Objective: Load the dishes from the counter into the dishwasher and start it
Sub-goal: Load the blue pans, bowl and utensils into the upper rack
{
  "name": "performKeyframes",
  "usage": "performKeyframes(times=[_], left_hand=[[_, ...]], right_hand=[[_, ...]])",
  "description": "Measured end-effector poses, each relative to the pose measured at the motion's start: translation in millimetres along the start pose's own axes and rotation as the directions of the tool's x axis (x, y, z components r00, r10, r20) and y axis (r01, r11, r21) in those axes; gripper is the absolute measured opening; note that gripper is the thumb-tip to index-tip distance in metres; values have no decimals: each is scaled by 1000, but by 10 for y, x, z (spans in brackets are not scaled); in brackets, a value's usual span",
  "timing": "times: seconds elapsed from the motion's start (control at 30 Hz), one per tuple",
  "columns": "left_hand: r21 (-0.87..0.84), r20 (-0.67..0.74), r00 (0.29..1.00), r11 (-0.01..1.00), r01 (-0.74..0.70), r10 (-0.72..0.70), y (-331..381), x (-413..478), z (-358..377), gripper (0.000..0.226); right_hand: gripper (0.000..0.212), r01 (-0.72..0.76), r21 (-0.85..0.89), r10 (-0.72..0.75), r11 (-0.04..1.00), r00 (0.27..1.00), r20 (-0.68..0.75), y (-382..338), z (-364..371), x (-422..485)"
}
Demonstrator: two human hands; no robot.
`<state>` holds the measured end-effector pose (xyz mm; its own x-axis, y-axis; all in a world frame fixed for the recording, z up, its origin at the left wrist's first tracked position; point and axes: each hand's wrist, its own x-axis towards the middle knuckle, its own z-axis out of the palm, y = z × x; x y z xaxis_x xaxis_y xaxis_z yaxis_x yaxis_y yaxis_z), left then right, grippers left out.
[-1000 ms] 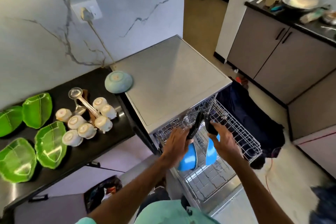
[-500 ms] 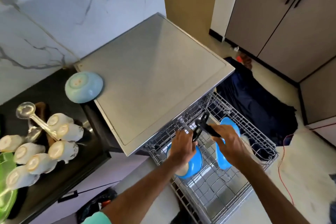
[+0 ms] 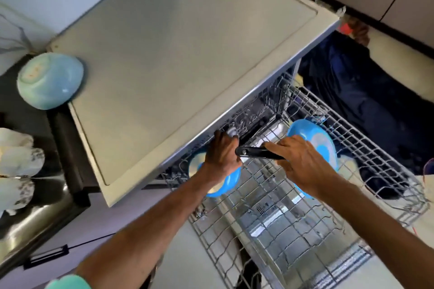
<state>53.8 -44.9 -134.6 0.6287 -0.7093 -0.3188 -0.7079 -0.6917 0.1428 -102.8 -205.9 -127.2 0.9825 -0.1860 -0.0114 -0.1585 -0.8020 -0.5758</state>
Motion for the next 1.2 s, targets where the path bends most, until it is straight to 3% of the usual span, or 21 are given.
performKeyframes(times=[0.2, 0.53, 0.67, 0.8, 0.87, 0.9, 0.97, 1.07, 1.2], left_hand=[[173, 3, 997, 982, 72, -74, -161, 356, 179, 22], [240, -62, 992, 963, 125, -114, -363, 445, 505, 45], [167, -143, 984, 977, 131, -108, -456, 361, 674, 37], [105, -163, 985, 991, 80, -62, -603, 228, 867, 39], [123, -204, 979, 992, 40, -14, -728, 210, 1011, 34], [109, -307, 952, 994, 13, 21, -804, 193, 1074, 31], [-17, -361, 932, 999, 38, -42, -901, 169, 1097, 35], [-249, -220, 973, 968, 7, -63, -923, 204, 955, 37], [-244, -107, 988, 966, 86, -115, -954, 268, 917, 42]], right_hand=[[55, 92, -51, -89, 994, 994, 66, 303, 165, 107], [50, 78, -74, -61, 994, 976, 211, 269, 203, 365], [54, 102, -91, -77, 991, 968, 239, 240, 165, 561], [63, 241, -136, -198, 961, 943, 269, 157, 190, 843], [66, 348, -237, -284, 907, 921, 266, 132, 266, 978], [66, 402, -302, -332, 865, 908, 257, 123, 309, 1046], [65, 452, -369, -369, 812, 888, 276, 113, 416, 1174], [65, 428, -304, -308, 851, 876, 371, 206, 545, 1326], [60, 461, -295, -342, 837, 861, 376, 485, 740, 1370]])
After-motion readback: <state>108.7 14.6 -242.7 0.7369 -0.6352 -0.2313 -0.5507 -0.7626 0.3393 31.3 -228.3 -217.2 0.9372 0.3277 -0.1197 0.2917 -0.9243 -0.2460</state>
